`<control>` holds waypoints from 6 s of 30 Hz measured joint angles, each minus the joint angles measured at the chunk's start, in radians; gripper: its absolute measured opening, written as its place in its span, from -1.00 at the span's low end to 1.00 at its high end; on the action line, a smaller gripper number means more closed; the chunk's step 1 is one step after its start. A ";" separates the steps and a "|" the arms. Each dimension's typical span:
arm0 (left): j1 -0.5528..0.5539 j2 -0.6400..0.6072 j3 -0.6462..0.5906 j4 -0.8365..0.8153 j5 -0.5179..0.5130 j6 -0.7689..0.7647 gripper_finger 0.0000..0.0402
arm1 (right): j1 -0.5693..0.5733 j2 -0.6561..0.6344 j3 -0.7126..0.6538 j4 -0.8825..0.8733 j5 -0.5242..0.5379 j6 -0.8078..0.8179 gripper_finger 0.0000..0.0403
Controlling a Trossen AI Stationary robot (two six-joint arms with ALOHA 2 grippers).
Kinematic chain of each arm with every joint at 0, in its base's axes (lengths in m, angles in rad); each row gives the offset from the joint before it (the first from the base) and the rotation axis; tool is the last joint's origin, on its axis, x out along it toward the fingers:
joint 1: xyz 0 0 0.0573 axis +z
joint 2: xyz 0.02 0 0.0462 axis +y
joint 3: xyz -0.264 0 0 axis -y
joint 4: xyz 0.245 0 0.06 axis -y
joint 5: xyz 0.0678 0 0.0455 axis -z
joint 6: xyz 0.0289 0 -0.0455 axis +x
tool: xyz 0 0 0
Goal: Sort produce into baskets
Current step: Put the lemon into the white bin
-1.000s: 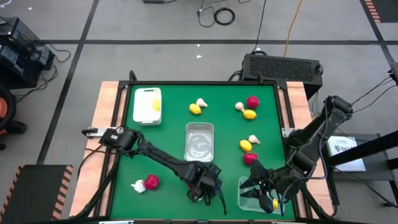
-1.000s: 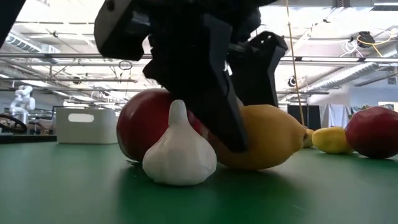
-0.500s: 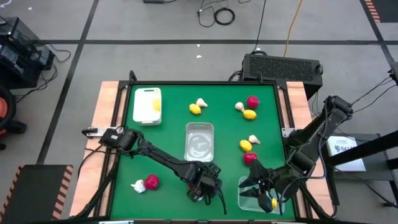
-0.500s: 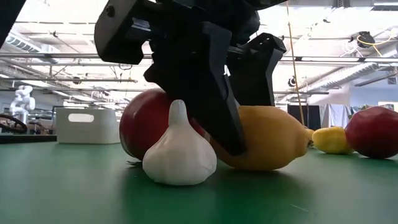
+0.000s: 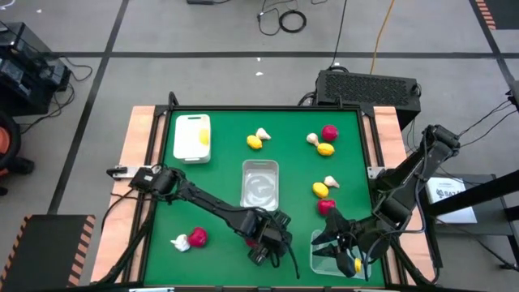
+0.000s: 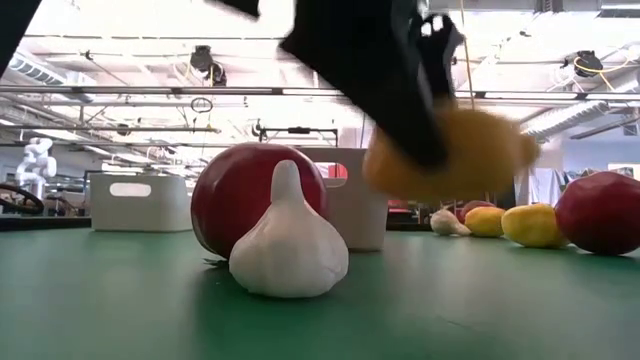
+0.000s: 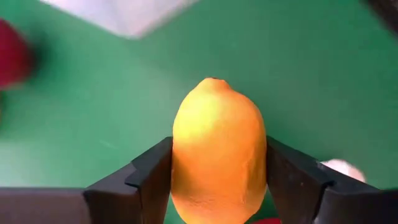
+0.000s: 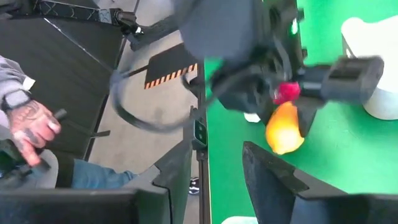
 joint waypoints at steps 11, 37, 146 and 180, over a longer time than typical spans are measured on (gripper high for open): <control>0.105 -0.234 0.011 -0.238 -0.046 -0.157 0.12 | -0.027 0.000 0.000 -0.035 0.001 -0.013 -0.33; 0.757 -1.230 -0.884 -0.290 -0.233 -0.627 0.12 | -0.437 0.000 0.000 0.075 -0.002 -0.079 -0.33; 0.797 -0.934 -0.854 0.191 0.116 -0.416 0.50 | -0.838 0.012 -0.225 -0.510 -0.416 0.125 0.56; 0.798 -0.934 -0.855 0.198 0.115 -0.416 0.50 | -0.724 0.192 -0.286 -0.391 -0.372 0.184 0.29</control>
